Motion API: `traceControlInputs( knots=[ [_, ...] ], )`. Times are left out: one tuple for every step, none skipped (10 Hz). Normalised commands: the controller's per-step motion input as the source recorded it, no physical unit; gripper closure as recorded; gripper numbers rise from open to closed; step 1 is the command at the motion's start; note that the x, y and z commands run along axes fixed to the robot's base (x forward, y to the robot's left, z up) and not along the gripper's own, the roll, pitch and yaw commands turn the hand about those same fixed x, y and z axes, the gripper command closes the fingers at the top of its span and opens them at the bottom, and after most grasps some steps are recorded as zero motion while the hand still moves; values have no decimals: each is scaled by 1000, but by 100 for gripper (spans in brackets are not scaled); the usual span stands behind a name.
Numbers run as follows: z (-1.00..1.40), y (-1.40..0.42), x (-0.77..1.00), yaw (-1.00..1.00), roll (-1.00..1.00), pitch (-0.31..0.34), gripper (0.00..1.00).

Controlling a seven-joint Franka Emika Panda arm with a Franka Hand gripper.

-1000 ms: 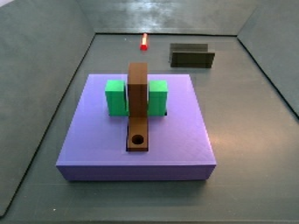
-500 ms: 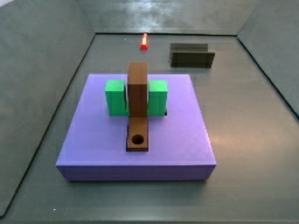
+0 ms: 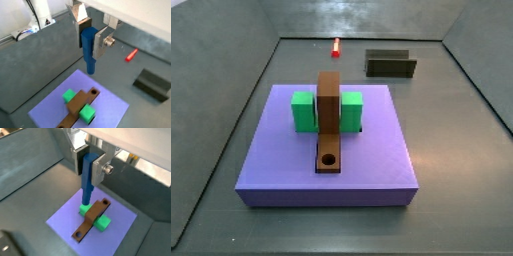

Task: Pick up the blue object. Move up. Place the blue object on the fixture. Regrasp the blue object. Move to above the board. Insert the blue object.
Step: Insert the blue object.

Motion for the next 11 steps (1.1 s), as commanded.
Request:
traceControlInputs(
  knots=[
    [0, -326, 14, -71, -500, -6, 100],
    [0, -334, 17, -57, -500, -1, 100],
    [0, -354, 17, -49, -500, 0, 100],
    [0, -354, 0, -23, -500, -14, 100],
    [-343, -494, 0, 0, -319, -70, 100],
    [-891, -760, -174, 140, 0, -149, 100],
    [-800, -666, -74, 237, 73, -189, 100],
    [-811, -494, 0, 291, 103, -164, 100],
    [-863, -357, 0, 294, 63, -153, 100],
    [-863, -254, 0, 280, 27, -161, 100],
    [-831, -177, 0, 269, 53, -183, 100]
  ],
)
